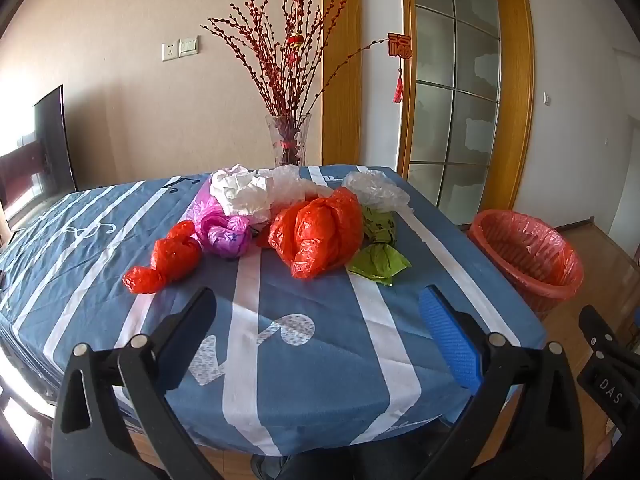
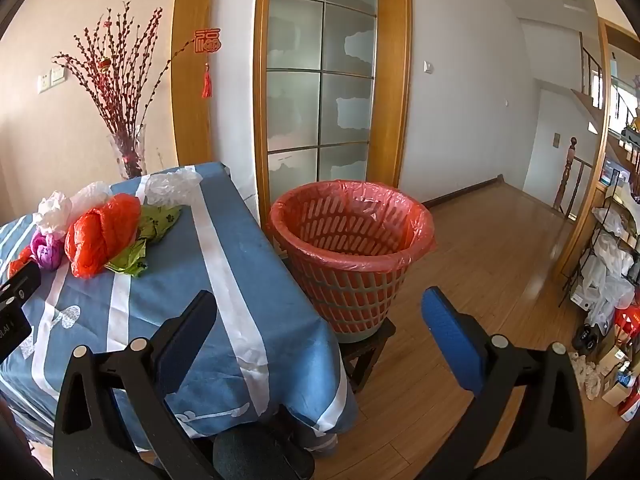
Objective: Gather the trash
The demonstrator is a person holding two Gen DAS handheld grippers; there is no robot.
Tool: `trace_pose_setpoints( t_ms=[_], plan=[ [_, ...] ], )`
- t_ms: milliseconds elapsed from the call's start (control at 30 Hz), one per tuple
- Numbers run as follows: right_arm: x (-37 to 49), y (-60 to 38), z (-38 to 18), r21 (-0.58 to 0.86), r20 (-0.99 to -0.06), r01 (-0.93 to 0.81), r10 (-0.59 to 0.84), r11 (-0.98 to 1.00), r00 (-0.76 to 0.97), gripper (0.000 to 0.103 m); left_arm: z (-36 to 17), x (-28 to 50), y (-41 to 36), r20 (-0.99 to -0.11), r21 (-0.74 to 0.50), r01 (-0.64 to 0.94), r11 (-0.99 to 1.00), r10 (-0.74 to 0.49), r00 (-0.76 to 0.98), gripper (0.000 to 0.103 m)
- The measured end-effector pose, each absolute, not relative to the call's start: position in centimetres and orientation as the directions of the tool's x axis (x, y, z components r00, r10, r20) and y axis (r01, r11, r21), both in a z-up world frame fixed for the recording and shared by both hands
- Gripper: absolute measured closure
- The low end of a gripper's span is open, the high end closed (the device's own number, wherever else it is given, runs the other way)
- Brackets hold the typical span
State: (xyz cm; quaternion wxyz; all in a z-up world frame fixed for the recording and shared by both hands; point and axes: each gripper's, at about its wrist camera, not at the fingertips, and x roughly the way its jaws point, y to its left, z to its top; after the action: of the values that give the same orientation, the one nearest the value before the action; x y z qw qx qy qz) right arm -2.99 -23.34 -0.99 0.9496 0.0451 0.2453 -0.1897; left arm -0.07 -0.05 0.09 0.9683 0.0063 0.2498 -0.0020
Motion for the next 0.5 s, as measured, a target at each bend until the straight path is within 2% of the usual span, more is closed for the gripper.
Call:
trace_pose_setpoints(
  t_ms=[500],
  plan=[
    [-2.98, -23.33, -1.01, -0.009, -0.483, 0.382, -0.339, 0.924, 0.807, 0.002, 0.00, 0.02, 0.02, -0.491, 0.006, 0.007, 1.000, -0.003, 0.871, 0.004]
  ],
)
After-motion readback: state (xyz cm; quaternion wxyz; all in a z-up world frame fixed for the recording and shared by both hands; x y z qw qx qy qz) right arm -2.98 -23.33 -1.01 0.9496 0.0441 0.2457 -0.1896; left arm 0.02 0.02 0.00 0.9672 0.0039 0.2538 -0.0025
